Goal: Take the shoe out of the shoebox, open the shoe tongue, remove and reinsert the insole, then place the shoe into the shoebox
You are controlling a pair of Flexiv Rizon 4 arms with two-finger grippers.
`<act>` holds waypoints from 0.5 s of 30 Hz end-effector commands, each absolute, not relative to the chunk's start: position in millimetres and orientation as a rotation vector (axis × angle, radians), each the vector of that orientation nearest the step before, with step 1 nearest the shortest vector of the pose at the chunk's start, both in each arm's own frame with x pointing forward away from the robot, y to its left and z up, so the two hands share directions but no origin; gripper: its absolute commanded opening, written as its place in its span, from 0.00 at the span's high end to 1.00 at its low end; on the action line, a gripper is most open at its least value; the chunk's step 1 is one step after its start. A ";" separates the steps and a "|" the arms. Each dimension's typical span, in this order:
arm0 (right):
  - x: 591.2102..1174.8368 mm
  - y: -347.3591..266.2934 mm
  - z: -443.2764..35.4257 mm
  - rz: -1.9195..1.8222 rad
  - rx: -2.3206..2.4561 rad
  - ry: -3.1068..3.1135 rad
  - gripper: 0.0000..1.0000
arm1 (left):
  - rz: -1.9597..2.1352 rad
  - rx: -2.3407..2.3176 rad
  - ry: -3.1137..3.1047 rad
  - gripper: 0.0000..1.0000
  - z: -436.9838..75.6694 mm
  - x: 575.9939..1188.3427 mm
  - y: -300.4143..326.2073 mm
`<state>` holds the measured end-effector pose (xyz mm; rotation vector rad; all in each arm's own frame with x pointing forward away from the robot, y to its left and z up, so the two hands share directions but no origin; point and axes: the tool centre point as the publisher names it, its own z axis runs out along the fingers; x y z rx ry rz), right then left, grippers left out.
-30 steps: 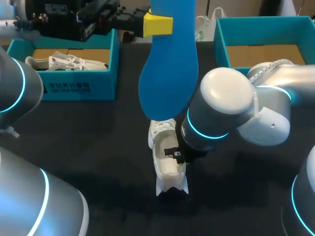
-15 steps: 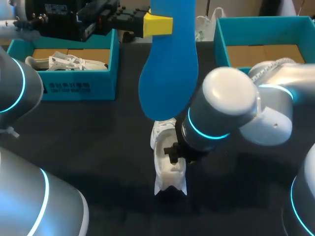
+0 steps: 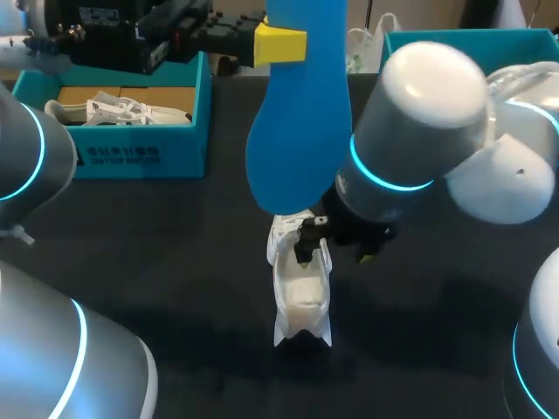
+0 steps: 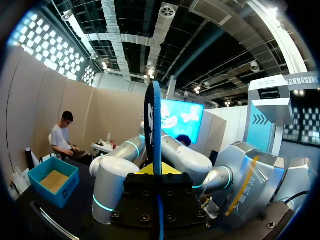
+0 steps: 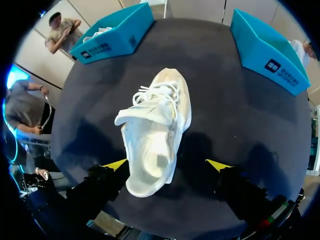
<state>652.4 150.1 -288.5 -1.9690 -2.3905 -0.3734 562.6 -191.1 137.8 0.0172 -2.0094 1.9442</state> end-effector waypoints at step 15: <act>698.0 106.0 -215.7 -0.853 -1.792 -2.170 0.00 | 1.944 0.013 -2.007 1.00 137.6 563.5 -192.7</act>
